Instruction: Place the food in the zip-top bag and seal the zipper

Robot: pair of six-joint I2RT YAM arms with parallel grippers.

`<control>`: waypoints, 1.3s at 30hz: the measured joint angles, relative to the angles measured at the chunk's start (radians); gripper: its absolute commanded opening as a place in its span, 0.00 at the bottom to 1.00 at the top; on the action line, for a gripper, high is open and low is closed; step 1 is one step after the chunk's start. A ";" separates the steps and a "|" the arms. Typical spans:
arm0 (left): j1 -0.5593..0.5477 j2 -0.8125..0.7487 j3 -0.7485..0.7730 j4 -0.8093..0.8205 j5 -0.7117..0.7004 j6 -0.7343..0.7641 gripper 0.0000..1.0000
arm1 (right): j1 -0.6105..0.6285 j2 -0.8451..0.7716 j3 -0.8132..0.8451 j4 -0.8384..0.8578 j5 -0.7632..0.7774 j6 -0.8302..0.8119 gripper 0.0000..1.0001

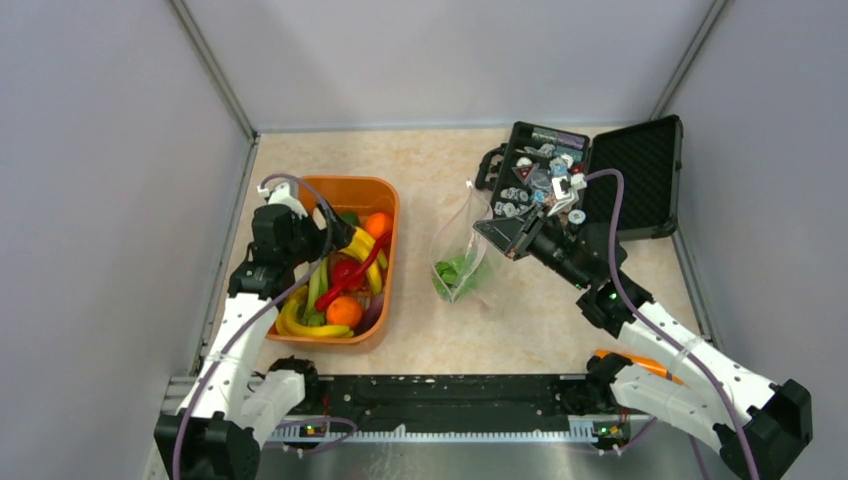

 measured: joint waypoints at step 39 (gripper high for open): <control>-0.185 0.285 0.118 -0.161 0.149 0.283 0.04 | 0.000 0.026 0.000 -0.001 0.008 0.020 0.00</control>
